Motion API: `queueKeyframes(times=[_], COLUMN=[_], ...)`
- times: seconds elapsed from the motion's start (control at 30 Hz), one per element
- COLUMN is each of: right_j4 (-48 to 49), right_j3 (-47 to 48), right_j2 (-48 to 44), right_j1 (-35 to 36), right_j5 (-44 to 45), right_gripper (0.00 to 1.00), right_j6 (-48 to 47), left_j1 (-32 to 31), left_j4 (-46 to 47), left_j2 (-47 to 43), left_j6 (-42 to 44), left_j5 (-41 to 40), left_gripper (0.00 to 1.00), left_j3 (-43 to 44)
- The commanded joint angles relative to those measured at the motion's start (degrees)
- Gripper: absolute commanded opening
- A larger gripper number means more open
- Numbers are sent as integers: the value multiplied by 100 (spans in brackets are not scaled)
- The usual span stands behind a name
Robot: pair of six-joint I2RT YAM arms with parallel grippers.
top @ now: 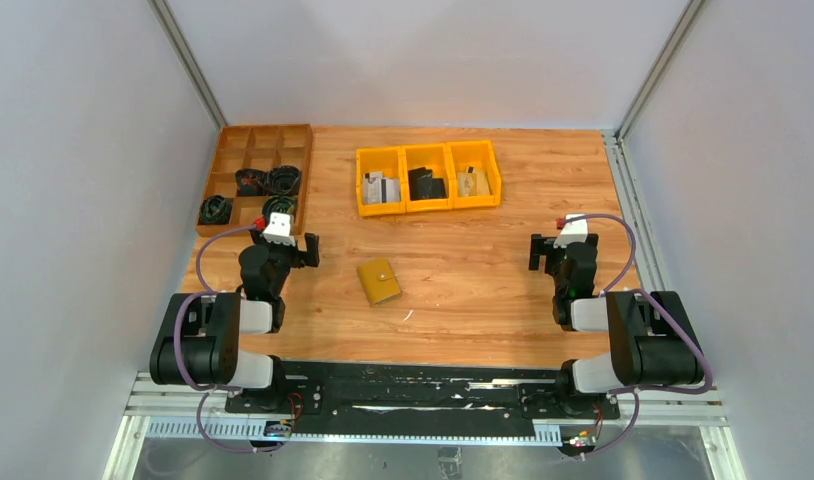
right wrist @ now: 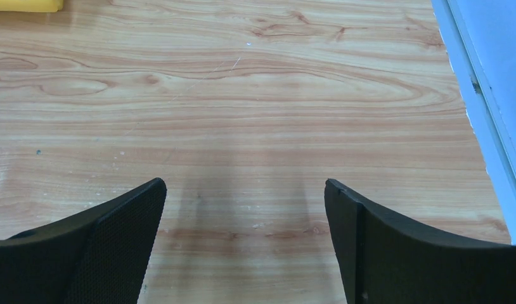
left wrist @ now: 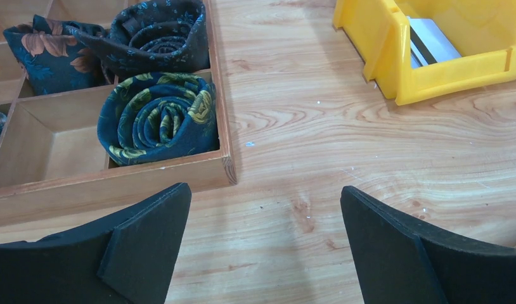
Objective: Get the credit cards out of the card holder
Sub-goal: Pick up the card holder from the center of the board.
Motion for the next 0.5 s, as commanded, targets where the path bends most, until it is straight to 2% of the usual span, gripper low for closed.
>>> queueKeyframes(times=[0.0, 0.4, 0.47], right_j4=[-48, -34, 115], right_j3=[168, 156, 141], right_j2=[-48, -55, -149], right_j1=[-76, -77, -68], right_j5=[-206, -212, 312], right_gripper=[98, 98, 98], right_j6=[-32, -43, 121], left_j1=[-16, -14, -6], left_j4=[160, 161, 209], left_j2=[-70, -67, -76], left_j6=[90, 82, 81], left_j5=[-23, -25, -26], left_gripper=[100, 100, 100], left_j3=[63, 71, 47])
